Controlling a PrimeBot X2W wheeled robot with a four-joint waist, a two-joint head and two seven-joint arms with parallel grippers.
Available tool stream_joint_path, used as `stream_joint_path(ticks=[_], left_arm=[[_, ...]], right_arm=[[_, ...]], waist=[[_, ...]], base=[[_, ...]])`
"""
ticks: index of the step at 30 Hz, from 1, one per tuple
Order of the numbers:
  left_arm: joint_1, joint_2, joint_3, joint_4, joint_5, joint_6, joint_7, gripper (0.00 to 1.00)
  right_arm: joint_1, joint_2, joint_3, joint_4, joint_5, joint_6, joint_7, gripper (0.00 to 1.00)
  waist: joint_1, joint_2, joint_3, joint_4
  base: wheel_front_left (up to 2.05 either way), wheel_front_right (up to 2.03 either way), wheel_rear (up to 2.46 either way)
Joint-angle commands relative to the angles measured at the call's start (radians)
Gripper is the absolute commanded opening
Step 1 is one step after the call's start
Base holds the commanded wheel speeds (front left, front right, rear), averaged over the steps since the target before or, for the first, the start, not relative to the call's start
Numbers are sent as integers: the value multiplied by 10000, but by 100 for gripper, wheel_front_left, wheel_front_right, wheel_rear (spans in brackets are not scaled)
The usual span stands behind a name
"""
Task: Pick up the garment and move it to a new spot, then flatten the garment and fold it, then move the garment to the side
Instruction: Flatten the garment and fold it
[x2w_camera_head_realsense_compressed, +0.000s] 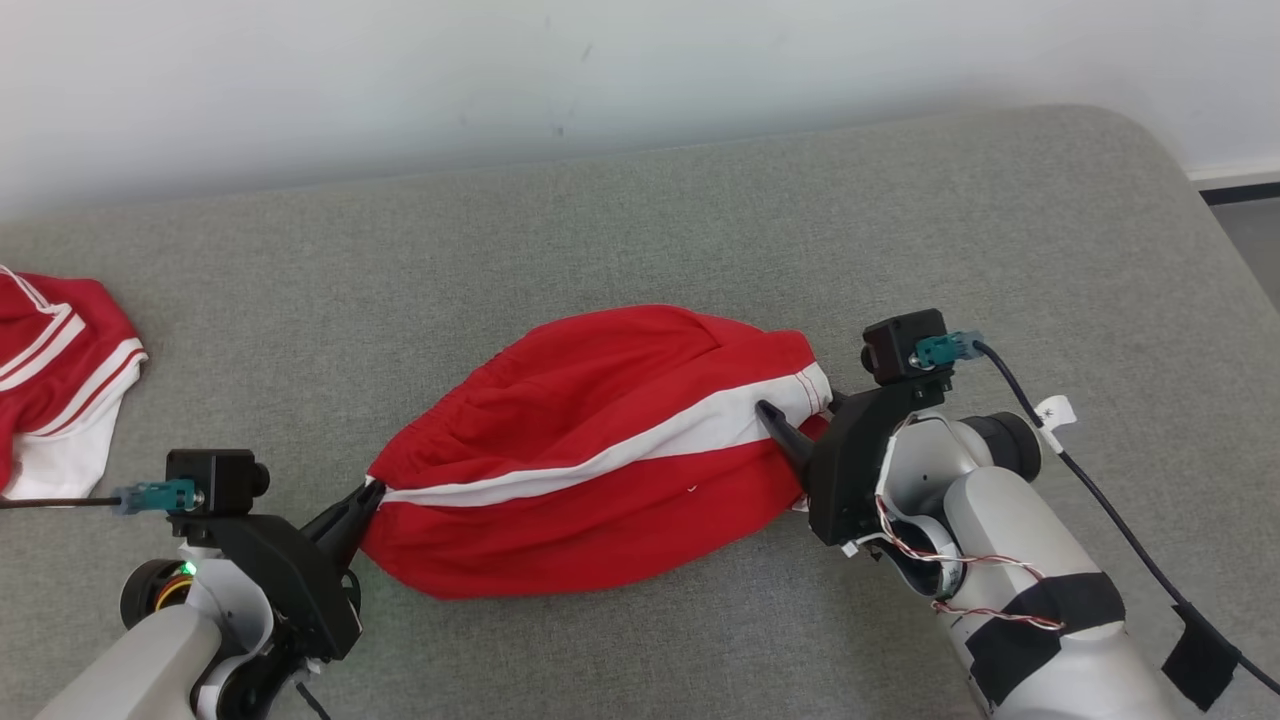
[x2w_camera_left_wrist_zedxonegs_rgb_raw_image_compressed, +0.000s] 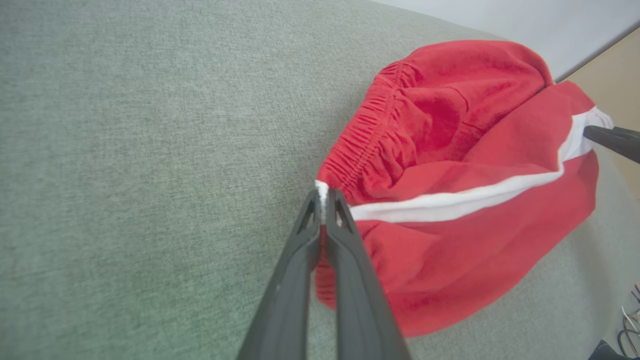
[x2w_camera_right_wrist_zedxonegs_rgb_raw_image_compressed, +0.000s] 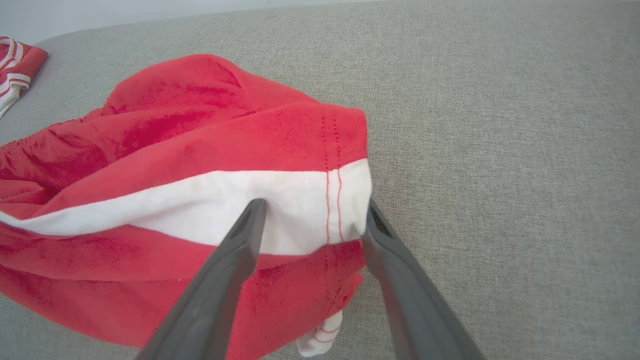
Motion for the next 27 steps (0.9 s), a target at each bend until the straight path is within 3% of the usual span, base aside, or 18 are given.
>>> stream_joint_path(ticks=[1,2,3,4,5,6,14,27], left_arm=[[-140,8,-16,23,-108,17,-61,0],[-152,9,-34,32,-126,17,-72,0],[-163,8,-53,41,-146,17,-92,0],[-182,3,-73,52,-154,17,-113,0],[-201,-17,-76,60,-159,17,-150,0],[-219,-33,-63,65,-169,17,-189,0],[-247,-68,447,-312,-852,17,-1084,0],[-819,398,1714,-2205,-1709,17,-2337,0]], right_arm=[[-124,69,107,101,82,36,-6,81],[-184,88,207,162,129,36,-18,77],[-253,105,254,206,178,36,-96,67],[-307,114,309,275,217,36,-123,35],[-337,112,372,313,261,36,-166,14],[-371,108,424,304,293,36,-260,0],[-221,-106,430,-188,615,36,-871,0],[-51,-520,-685,-2765,988,36,-1682,0]], waist=[[0,-1,26,12],[0,-1,38,19],[0,-1,51,26],[0,-1,59,35],[0,-1,62,46],[0,-1,58,54],[0,-1,-367,43],[0,-1,-1337,-227]], base=[[0,0,0],[0,0,0],[0,0,0],[0,0,0],[0,0,0],[0,0,0],[0,0,0],[0,0,0]])
